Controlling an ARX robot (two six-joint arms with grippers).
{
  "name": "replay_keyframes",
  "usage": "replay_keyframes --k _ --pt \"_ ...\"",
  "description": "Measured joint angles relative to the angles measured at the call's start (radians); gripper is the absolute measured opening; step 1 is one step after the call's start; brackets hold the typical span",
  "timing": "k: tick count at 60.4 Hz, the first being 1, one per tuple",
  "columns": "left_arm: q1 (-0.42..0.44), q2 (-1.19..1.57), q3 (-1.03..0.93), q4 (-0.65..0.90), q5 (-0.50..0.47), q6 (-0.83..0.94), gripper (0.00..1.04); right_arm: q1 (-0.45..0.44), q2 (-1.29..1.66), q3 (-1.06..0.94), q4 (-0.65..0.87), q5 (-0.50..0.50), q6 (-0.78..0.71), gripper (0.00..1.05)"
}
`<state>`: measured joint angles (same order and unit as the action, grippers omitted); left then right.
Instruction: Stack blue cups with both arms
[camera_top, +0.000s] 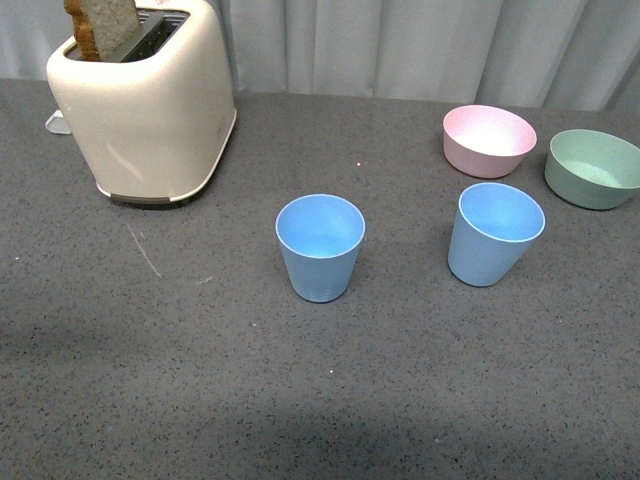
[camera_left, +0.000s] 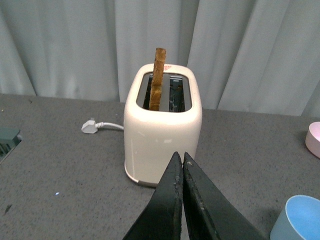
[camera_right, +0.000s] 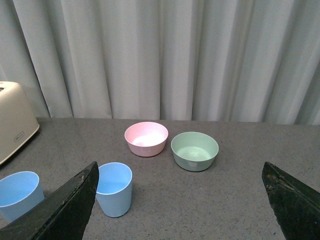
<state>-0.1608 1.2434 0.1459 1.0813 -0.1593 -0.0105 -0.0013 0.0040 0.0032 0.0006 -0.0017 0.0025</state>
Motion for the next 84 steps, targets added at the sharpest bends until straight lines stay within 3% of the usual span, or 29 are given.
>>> replay_keyframes --k 21,25,31,55,84 --pt "0.068 -0.279 -0.093 -0.183 0.068 0.002 0.04 0.000 0.000 0.000 0.000 0.000 0.000 0.95" --pt "0.122 -0.356 -0.109 -0.246 0.140 0.003 0.04 0.000 0.000 0.000 0.000 0.000 0.000 0.95" --pt "0.156 -0.433 -0.121 -0.307 0.151 0.003 0.04 0.000 0.000 0.000 0.000 0.001 0.000 0.95" --pt "0.158 -0.729 -0.127 -0.572 0.159 0.003 0.04 0.000 0.000 0.000 0.000 0.000 0.000 0.95" --pt "0.158 -0.951 -0.127 -0.785 0.159 0.003 0.04 0.000 0.000 0.000 0.000 0.000 0.000 0.95"
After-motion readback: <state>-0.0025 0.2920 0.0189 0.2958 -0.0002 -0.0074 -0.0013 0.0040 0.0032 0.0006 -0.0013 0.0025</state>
